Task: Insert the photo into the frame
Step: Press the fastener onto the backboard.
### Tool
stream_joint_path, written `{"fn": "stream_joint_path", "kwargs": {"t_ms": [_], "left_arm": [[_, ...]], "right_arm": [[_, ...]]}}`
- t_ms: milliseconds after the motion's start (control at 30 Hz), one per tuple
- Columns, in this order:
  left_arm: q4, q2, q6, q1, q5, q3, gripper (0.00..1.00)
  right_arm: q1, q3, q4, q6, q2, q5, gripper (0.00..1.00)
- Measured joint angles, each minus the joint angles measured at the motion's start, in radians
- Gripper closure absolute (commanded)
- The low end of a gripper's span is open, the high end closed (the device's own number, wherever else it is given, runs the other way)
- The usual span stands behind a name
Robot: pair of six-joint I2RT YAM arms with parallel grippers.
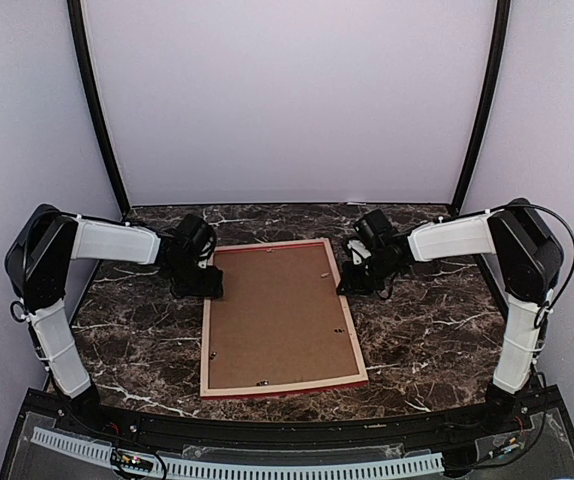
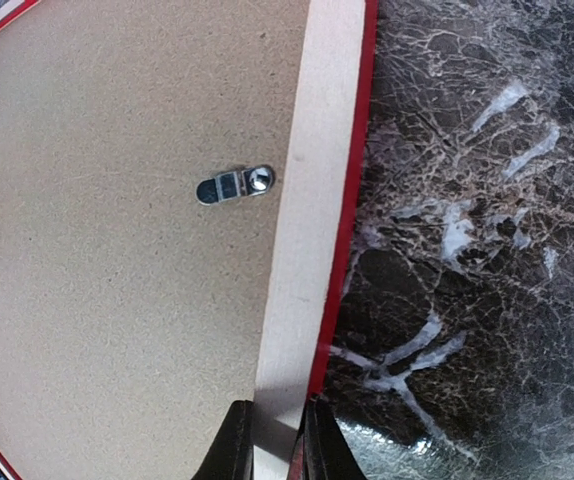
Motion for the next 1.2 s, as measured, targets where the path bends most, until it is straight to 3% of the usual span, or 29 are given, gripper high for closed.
{"fn": "stream_joint_path", "kwargs": {"t_ms": [233, 567, 900, 1200], "left_arm": [[0.004, 0.050, 0.023, 0.000, -0.039, 0.053, 0.39], [0.006, 0.069, 0.023, -0.002, -0.062, 0.077, 0.64], [0.004, 0.061, 0.006, 0.000, -0.062, 0.068, 0.73], [-0.017, 0.024, 0.005, 0.002, -0.031, 0.034, 0.74]], "right_arm": [[0.000, -0.004, 0.009, 0.000, 0.000, -0.003, 1.00], [0.000, -0.004, 0.009, 0.000, 0.000, -0.003, 1.00], [0.000, -0.002, 0.008, 0.000, 0.001, -0.003, 1.00], [0.000, 0.002, 0.008, -0.005, 0.004, -0.008, 1.00]]}}
